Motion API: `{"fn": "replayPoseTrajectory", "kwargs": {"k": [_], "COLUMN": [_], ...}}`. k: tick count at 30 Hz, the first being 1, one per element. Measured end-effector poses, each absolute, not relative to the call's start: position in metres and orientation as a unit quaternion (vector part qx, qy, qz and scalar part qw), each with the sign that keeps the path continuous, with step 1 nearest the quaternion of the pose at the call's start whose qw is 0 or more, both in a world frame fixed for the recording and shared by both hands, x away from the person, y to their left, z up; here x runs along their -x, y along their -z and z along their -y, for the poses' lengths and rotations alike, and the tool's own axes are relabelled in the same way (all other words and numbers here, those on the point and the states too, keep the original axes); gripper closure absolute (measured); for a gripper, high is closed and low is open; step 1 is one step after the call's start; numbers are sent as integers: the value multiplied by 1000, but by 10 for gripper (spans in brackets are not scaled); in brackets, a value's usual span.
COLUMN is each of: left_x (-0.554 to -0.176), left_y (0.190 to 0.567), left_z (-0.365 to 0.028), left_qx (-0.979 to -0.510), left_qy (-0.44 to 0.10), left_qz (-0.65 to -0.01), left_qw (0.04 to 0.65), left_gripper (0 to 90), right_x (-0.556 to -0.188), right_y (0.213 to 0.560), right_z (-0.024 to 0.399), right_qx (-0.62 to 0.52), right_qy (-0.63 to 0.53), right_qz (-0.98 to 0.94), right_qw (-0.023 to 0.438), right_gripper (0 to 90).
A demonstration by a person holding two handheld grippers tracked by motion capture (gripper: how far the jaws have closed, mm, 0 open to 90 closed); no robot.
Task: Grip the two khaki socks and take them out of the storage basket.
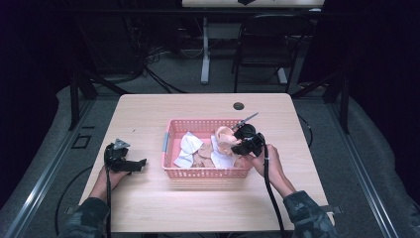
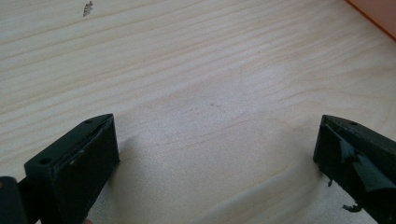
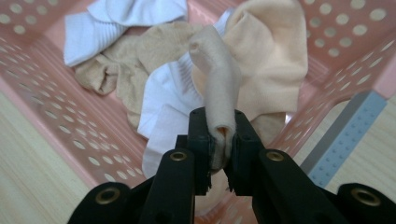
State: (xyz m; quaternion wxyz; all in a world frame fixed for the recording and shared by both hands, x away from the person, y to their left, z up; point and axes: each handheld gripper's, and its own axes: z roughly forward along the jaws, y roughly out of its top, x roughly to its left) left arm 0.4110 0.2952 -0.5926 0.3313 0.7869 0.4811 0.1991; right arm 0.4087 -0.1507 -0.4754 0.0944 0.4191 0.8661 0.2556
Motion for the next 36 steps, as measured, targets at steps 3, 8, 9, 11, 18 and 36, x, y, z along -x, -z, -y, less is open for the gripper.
{"fn": "replayPoseTrajectory", "kwargs": {"k": [3, 8, 9, 11, 18, 36], "left_x": [-411, -411, -411, -411, -411, -411], "left_y": [593, 593, 593, 593, 593, 593], "left_z": [-295, -295, -295, -295, -295, -295], "left_qx": [-787, -787, -786, -787, -786, -786], "left_qy": [-199, -199, -199, -199, -199, -200], "left_qz": [-481, -481, -482, -481, -482, -482], "left_qw": [331, 331, 332, 331, 332, 331], "left_gripper": [0, 0, 0, 0, 0, 0], "right_x": [-407, -407, -406, -406, -405, -400], "right_y": [468, 457, 456, 453, 444, 399], "right_z": [154, 160, 160, 161, 160, 163], "right_qx": [-417, -419, -420, -418, -413, -396], "right_qy": [-270, -287, -292, -293, -293, -304], "right_qz": [-862, -857, -854, -855, -857, -860], "right_qw": [98, 89, 91, 89, 89, 102], "right_gripper": [816, 816, 816, 816, 814, 813]}}
